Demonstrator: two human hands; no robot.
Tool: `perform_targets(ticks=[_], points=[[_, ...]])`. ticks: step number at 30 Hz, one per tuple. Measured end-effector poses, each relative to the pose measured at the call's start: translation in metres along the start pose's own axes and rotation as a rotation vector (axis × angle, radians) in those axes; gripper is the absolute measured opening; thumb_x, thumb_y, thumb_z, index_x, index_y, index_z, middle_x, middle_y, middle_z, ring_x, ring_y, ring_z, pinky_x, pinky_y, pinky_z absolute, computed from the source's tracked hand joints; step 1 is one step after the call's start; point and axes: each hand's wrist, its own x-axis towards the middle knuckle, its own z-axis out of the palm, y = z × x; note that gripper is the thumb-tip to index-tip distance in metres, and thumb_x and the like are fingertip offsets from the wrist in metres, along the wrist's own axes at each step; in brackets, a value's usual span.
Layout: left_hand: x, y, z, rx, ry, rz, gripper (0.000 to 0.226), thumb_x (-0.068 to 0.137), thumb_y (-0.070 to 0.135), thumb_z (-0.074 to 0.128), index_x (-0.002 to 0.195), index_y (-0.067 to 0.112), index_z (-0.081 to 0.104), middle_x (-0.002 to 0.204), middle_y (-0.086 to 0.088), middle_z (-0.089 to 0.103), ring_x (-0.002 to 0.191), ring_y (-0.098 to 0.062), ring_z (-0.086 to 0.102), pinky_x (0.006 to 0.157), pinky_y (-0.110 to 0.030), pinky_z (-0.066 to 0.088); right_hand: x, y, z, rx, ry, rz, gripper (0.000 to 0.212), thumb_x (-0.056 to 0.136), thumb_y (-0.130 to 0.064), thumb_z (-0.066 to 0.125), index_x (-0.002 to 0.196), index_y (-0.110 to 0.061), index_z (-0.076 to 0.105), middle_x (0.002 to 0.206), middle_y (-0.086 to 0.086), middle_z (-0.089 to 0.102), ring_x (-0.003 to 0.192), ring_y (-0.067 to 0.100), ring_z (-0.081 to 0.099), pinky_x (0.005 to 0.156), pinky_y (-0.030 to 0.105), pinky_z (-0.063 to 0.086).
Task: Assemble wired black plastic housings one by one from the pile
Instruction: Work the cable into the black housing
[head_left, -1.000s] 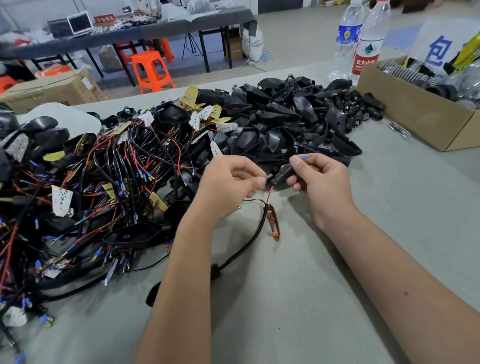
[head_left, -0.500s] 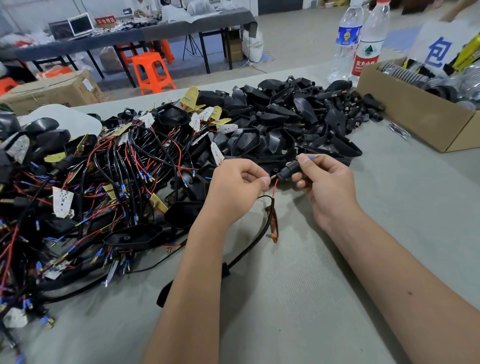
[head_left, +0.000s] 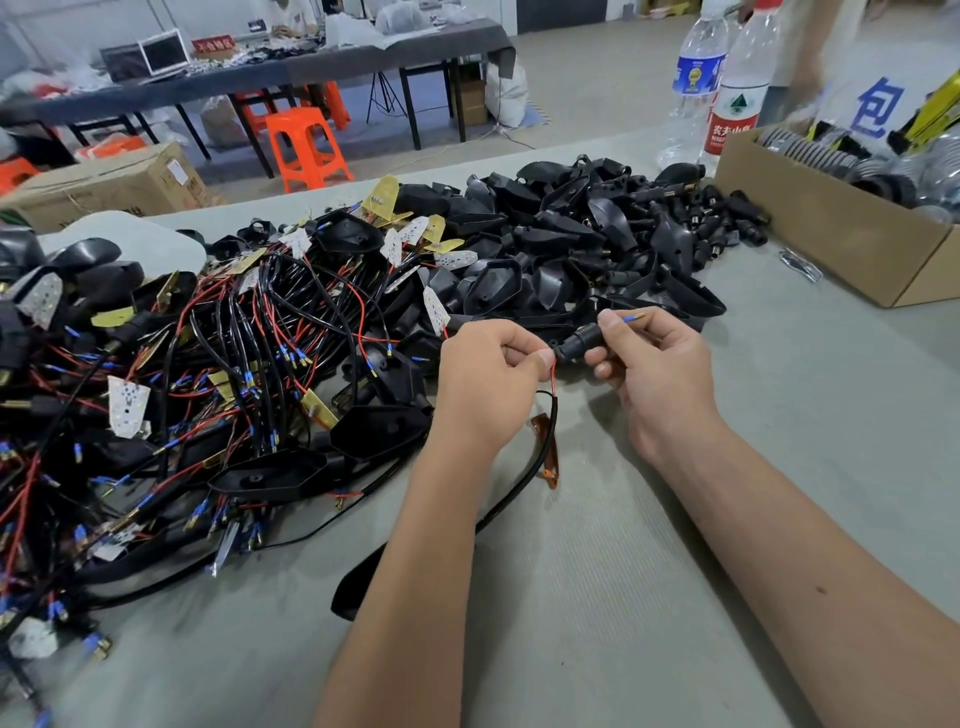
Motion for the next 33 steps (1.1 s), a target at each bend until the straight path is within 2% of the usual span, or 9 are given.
perform_targets(ticks=[2, 6, 8, 14, 19, 22, 26, 30, 33], points=[[-0.0015, 0.0029, 0.0016, -0.030, -0.004, 0.027, 0.015, 0.091, 0.013, 0.073, 0.078, 0.018, 0.078, 0.070, 0.005, 0.074, 0.065, -0.004, 0.065, 0.069, -0.022, 0.055, 0.0001, -0.0014, -0.0001, 0.028, 0.035, 0.001, 0.016, 0.098, -0.007, 0.068, 0.082, -0.010, 0.065, 0.061, 0.000, 0.066, 0.055, 0.011, 0.063, 0.051, 0.020, 0.048], [-0.0007, 0.0033, -0.0036, -0.141, -0.032, -0.020, 0.017, 0.092, 0.003, 0.071, 0.092, 0.015, 0.083, 0.087, -0.001, 0.079, 0.089, -0.021, 0.072, 0.088, -0.036, 0.059, 0.0006, -0.0035, 0.0006, 0.099, 0.094, 0.017, 0.018, 0.098, -0.006, 0.067, 0.081, -0.009, 0.065, 0.063, 0.002, 0.067, 0.053, 0.009, 0.061, 0.050, 0.018, 0.046], [-0.0017, 0.0031, -0.0050, -0.197, -0.026, -0.059, 0.021, 0.089, -0.003, 0.071, 0.093, 0.014, 0.083, 0.087, -0.007, 0.079, 0.088, -0.028, 0.073, 0.091, -0.042, 0.060, 0.0004, -0.0034, 0.0012, 0.099, 0.091, 0.015, 0.017, 0.098, -0.005, 0.067, 0.081, -0.009, 0.065, 0.063, 0.002, 0.067, 0.053, 0.010, 0.061, 0.050, 0.018, 0.046], [-0.0059, 0.0045, 0.0031, -0.245, 0.032, -0.119, 0.016, 0.081, -0.002, 0.078, 0.080, 0.013, 0.079, 0.075, -0.003, 0.077, 0.078, -0.020, 0.074, 0.085, -0.040, 0.061, -0.0009, -0.0034, 0.0013, 0.055, 0.062, -0.005, 0.019, 0.098, -0.005, 0.067, 0.080, -0.011, 0.065, 0.062, 0.000, 0.066, 0.054, 0.011, 0.062, 0.051, 0.019, 0.048], [-0.0004, 0.0021, -0.0043, -0.283, -0.027, -0.172, 0.025, 0.094, 0.007, 0.068, 0.086, 0.025, 0.082, 0.067, 0.019, 0.071, 0.068, 0.008, 0.062, 0.077, -0.021, 0.051, -0.0009, -0.0027, 0.0027, 0.067, 0.096, -0.003, 0.018, 0.098, -0.005, 0.067, 0.081, -0.009, 0.064, 0.063, -0.001, 0.065, 0.054, 0.010, 0.064, 0.050, 0.018, 0.047], [0.0005, -0.0007, -0.0047, -0.314, 0.015, -0.193, 0.029, 0.095, 0.003, 0.066, 0.087, 0.025, 0.082, 0.064, 0.020, 0.068, 0.070, 0.003, 0.061, 0.080, -0.023, 0.055, -0.0009, -0.0024, 0.0031, 0.073, 0.102, -0.004, 0.017, 0.098, -0.005, 0.067, 0.082, -0.008, 0.064, 0.067, 0.002, 0.065, 0.054, 0.011, 0.064, 0.049, 0.018, 0.047], [-0.0008, 0.0006, -0.0023, -0.400, 0.144, -0.190, 0.025, 0.090, -0.003, 0.071, 0.080, 0.019, 0.076, 0.065, 0.008, 0.070, 0.064, -0.002, 0.065, 0.067, -0.021, 0.056, -0.0003, -0.0028, 0.0025, 0.087, 0.105, 0.007, 0.016, 0.098, -0.005, 0.068, 0.082, -0.008, 0.065, 0.066, 0.000, 0.066, 0.056, 0.011, 0.065, 0.051, 0.018, 0.048], [-0.0018, 0.0004, 0.0007, -0.396, 0.194, -0.205, 0.020, 0.085, -0.003, 0.076, 0.078, 0.016, 0.075, 0.069, 0.002, 0.071, 0.066, -0.007, 0.066, 0.071, -0.027, 0.060, -0.0004, -0.0037, 0.0023, 0.091, 0.106, 0.009, 0.016, 0.098, -0.005, 0.068, 0.083, -0.009, 0.064, 0.067, 0.000, 0.066, 0.056, 0.011, 0.065, 0.051, 0.019, 0.048], [-0.0022, 0.0041, 0.0036, -0.498, 0.190, -0.263, 0.017, 0.085, -0.005, 0.075, 0.082, 0.012, 0.074, 0.071, 0.000, 0.071, 0.062, -0.006, 0.064, 0.065, -0.020, 0.056, -0.0003, -0.0043, 0.0024, 0.103, 0.112, 0.002, 0.017, 0.098, -0.005, 0.067, 0.082, -0.009, 0.063, 0.065, -0.002, 0.066, 0.054, 0.010, 0.064, 0.051, 0.018, 0.047]])
